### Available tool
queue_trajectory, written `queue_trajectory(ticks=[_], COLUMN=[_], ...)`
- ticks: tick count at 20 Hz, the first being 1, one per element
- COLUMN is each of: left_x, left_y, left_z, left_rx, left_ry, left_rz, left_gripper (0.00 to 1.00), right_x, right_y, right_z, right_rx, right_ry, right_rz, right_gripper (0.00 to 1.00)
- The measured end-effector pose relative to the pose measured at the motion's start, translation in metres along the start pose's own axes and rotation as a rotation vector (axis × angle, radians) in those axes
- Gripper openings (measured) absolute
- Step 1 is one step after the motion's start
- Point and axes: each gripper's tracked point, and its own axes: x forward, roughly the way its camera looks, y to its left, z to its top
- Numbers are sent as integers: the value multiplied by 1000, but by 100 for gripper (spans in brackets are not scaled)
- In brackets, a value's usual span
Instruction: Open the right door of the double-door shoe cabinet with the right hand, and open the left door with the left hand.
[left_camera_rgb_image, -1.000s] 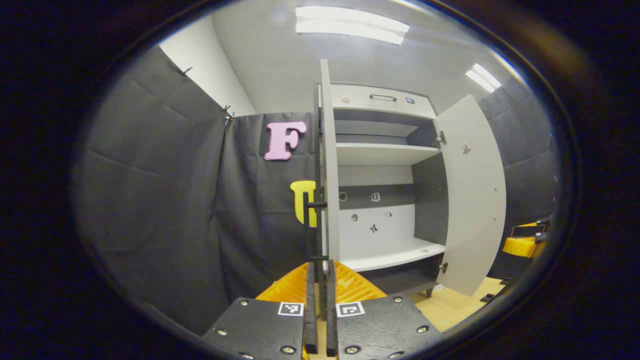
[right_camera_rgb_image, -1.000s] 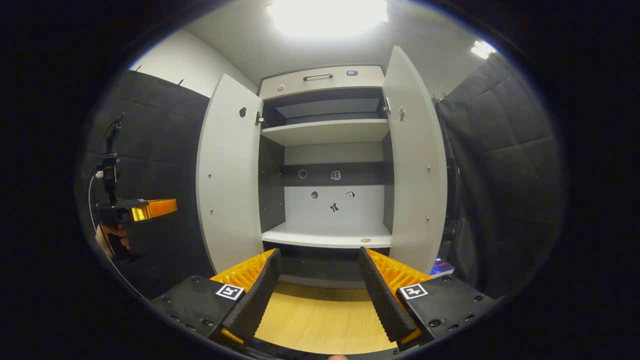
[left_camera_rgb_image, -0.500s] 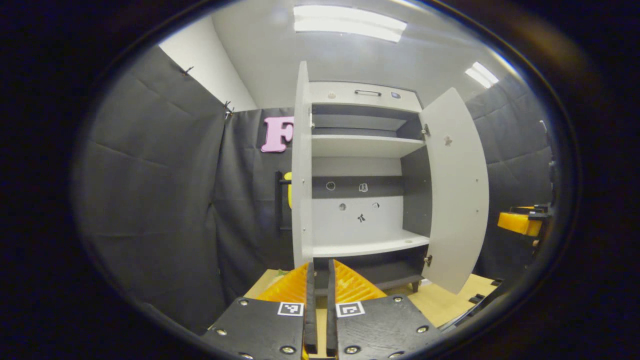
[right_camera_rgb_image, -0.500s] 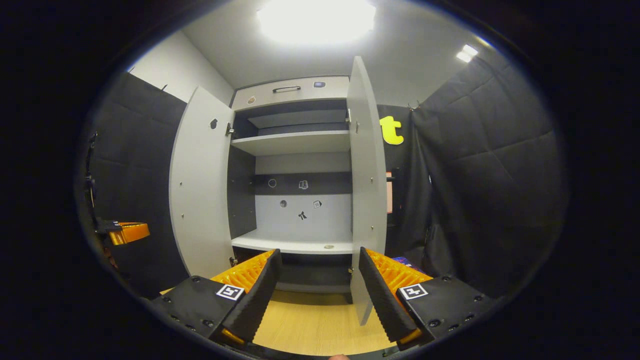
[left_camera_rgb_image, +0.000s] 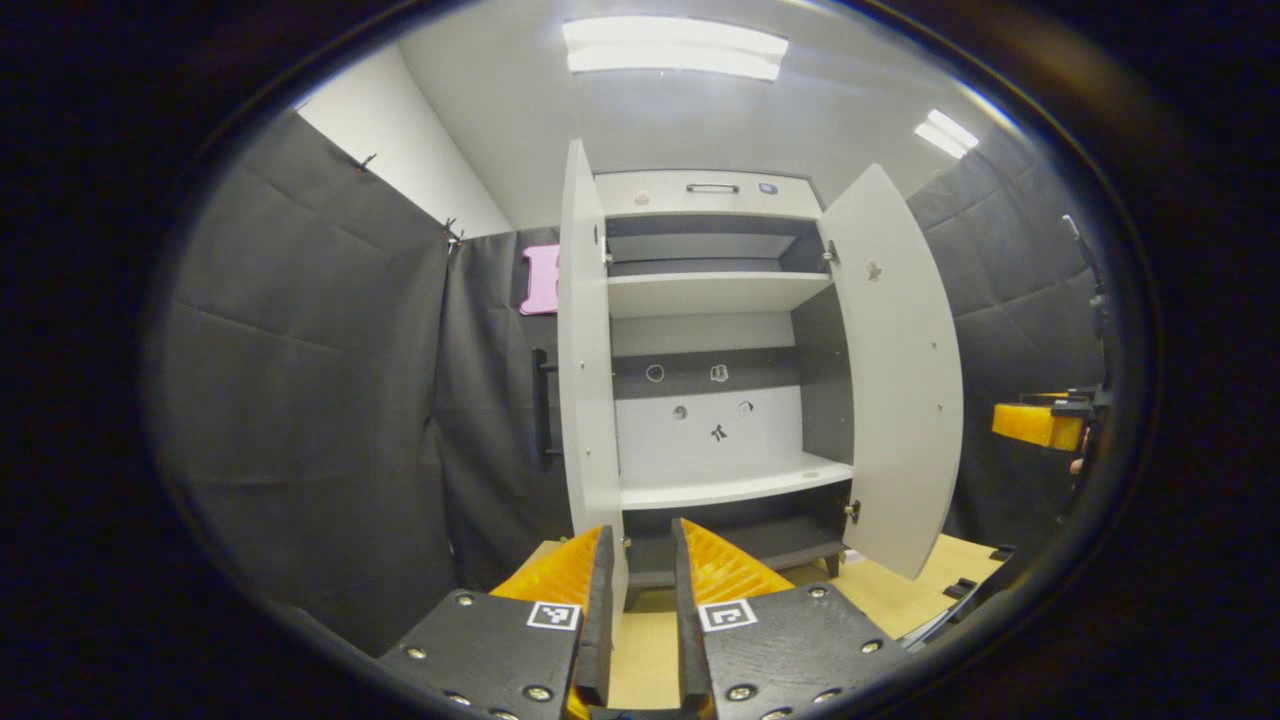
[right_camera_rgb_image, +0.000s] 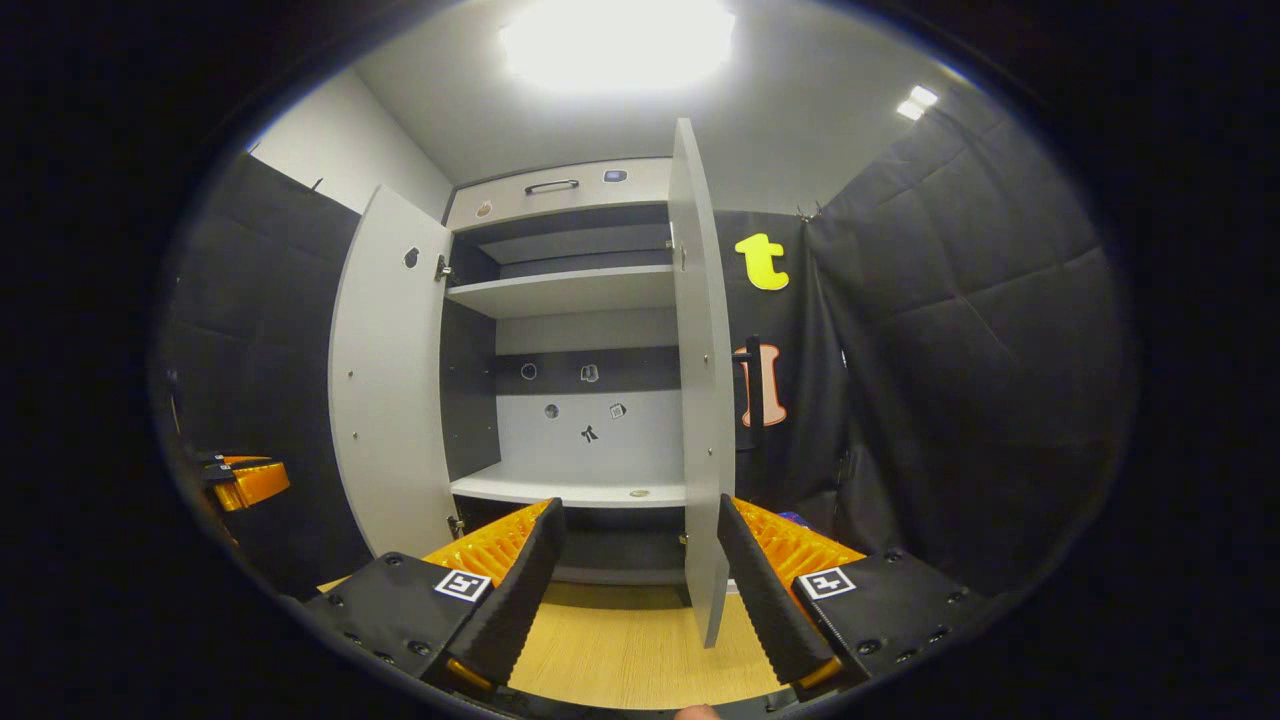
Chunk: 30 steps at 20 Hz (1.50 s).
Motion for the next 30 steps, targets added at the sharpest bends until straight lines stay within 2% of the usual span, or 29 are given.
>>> queue_trajectory(ticks=[3, 4, 5, 6, 7, 8, 10, 18, 23, 24, 25, 30], left_x=[-3, -4, -5, -3, -3, -3, -3, -6, -3, -3, -3, -3], left_y=[1, 2, 2, 2, 2, 3, 4, 13, 12, 11, 9, 8], left_z=[-4, -4, -4, -4, -3, -4, -3, 6, 1, 2, 2, 4], left_rx=[-3, -6, -10, -13, -12, -9, -6, 0, 6, 5, 4, 28], left_ry=[13, 12, 10, 9, 8, 9, 6, -50, -36, -39, -42, -45], left_rz=[16, 20, 20, 22, 25, 28, 39, 103, 119, 116, 114, 112], left_gripper=[34, 47, 50, 61, 70, 79, 82, 81, 82, 91, 94, 94], right_x=[-1, -1, -1, -1, 0, 0, 0, 1, 4, 4, 5, 7], right_y=[-1, -1, -2, -2, -3, -3, -4, -10, -11, -12, -12, -14], right_z=[1, 1, 1, 1, 1, 1, 2, 2, 0, 0, 0, 0], right_rx=[-5, -4, -3, -2, -1, 1, 10, -3, -8, -7, -6, -1], right_ry=[-3, -4, -5, -6, -6, -6, -4, -7, -4, -3, -3, -6], right_rz=[4, 4, 3, 4, 3, 2, 6, 1, 3, 4, 5, 5], right_gripper=[92, 96, 96, 92, 96, 92, 92, 92, 92, 92, 92, 96])
